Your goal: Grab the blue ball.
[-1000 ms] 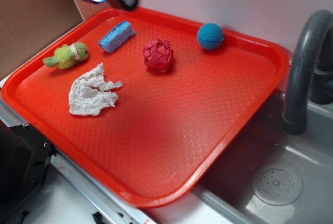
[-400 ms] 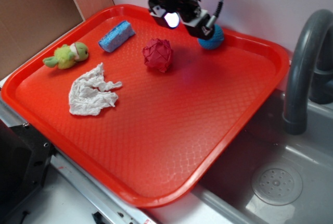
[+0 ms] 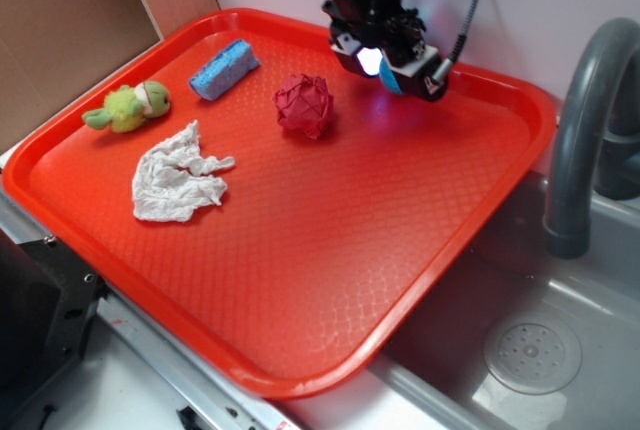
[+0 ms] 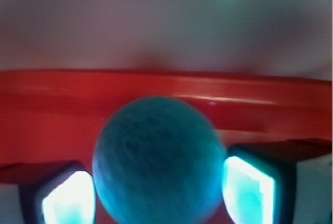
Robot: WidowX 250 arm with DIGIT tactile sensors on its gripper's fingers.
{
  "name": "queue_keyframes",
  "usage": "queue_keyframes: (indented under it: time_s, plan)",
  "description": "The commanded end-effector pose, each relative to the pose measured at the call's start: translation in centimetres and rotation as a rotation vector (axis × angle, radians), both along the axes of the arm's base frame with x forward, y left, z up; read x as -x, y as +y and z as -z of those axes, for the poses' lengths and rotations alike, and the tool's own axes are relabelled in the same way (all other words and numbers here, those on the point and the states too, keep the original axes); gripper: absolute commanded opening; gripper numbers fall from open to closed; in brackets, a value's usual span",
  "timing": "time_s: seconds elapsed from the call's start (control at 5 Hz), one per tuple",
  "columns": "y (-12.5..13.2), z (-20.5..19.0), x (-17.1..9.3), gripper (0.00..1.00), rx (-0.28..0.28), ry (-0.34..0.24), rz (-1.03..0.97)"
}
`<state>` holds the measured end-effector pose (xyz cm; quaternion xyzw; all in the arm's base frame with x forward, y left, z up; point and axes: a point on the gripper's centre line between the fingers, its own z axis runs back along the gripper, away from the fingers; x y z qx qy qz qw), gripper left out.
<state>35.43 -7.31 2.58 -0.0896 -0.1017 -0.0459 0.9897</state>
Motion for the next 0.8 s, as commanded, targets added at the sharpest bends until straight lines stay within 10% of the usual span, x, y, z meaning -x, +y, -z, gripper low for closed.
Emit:
queue_keyframes:
  time_s: [0.0,0.6]
  plan:
    - [-0.1,-1.5,-2.6,0.00,-0.009,-0.059,-0.013]
    - [0.5,-6.5,0.5,0.00,-0.175,-0.036,-0.043]
